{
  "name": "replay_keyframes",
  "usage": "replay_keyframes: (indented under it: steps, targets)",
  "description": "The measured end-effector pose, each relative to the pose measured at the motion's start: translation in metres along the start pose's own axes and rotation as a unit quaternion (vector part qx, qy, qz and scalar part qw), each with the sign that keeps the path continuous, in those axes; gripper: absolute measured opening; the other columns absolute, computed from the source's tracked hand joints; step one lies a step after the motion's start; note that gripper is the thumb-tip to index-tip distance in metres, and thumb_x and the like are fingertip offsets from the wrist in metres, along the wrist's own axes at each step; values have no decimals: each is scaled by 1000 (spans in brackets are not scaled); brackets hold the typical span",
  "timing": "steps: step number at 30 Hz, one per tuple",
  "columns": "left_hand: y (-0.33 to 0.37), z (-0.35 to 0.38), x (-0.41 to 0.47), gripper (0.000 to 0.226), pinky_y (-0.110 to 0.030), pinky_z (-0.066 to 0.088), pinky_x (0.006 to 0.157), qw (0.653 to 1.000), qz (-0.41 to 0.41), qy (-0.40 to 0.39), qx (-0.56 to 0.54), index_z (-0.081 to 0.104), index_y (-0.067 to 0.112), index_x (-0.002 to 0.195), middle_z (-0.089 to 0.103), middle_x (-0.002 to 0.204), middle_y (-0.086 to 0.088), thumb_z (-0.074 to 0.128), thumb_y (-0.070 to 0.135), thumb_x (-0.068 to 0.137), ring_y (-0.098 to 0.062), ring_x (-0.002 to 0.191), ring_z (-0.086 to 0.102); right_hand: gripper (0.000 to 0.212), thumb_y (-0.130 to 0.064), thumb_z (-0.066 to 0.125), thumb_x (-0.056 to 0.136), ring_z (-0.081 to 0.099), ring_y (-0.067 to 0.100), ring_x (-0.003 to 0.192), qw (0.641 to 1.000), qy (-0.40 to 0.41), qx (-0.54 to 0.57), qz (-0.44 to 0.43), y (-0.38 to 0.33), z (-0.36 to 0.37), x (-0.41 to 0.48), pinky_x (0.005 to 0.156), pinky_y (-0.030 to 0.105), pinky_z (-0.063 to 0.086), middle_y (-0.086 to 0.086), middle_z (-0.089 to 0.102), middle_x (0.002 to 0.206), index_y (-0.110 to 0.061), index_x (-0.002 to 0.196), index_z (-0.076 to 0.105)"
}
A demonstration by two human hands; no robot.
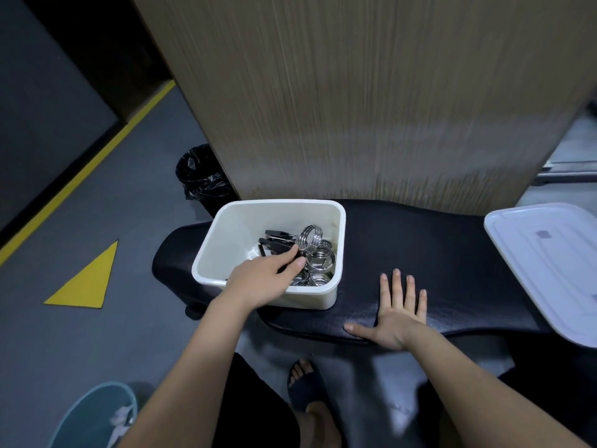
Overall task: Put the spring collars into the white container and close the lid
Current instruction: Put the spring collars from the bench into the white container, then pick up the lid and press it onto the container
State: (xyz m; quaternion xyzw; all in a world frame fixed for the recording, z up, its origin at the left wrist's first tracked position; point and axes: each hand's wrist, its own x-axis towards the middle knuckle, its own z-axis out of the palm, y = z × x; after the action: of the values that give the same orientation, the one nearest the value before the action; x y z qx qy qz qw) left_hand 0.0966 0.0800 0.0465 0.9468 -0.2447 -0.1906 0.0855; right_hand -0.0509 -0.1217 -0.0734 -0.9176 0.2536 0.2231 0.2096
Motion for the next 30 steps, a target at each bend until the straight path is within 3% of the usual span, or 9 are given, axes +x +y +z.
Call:
replay_keyframes:
  steps: [4,7,9,12,15,18,20,25,30]
  targets:
    - [2,4,2,51,-37,36,110,1000,11,4,-3,34,55,146,49,151,9,28,65,97,-21,140,43,142,-100,37,54,-41,31,138,1000,8,-1,-3,2,0,-3,113,51,-23,6,-44,151,-19,147,-32]
    - [2,9,-5,47,-37,47,96,982,106,154,33,56,39,135,70,123,5,29,55,100,-22,114,62,131,-93,41,64,-32,31,143,999,3,24,-27,8,-7,-7,115,50,-18,7,-34,157,-20,153,-21]
    - [13,16,-20,49,-37,50,86,961,180,209,25,65,33,120,75,105,7,30,60,98,-20,98,67,110,-83,44,76,-11,30,149,997,40,56,-41,20,-19,-8,119,47,-4,6,-11,164,-21,157,4]
    - [35,38,-34,53,-34,48,72,943,227,215,111,67,33,104,76,90,7,38,74,88,-19,86,68,64,-51,57,90,32,34,135,965,240,97,-45,54,-40,-14,110,45,29,11,35,152,-15,143,46]
    - [46,50,-30,39,-34,42,59,931,221,237,169,63,25,79,70,68,0,49,60,89,-25,70,68,54,-22,67,82,44,43,124,921,385,56,36,108,-52,-14,103,49,36,24,48,139,-2,131,55]
    - [53,55,-26,36,-30,41,50,929,203,265,161,61,23,69,62,57,0,56,53,88,-26,57,64,64,-20,64,80,36,45,131,931,327,45,157,155,-54,-18,106,51,28,27,39,145,1,137,43]
    - [60,61,-25,40,-28,39,48,929,198,272,153,59,23,69,58,58,2,48,57,88,-25,57,63,53,-20,61,83,43,43,121,934,293,57,197,173,-51,-23,98,50,36,25,47,134,4,128,45]
    - [83,70,-26,40,-27,38,46,923,214,278,159,60,25,71,58,59,5,47,58,88,-23,60,65,29,-6,58,81,50,40,103,933,293,25,205,184,-56,-29,79,43,42,23,53,113,-1,110,52]
    - [130,81,-29,39,-26,31,46,915,256,255,177,65,27,76,59,60,4,45,58,89,-20,59,65,22,2,69,63,54,34,77,942,273,-96,170,185,-47,-38,58,34,30,20,56,84,-7,78,55]
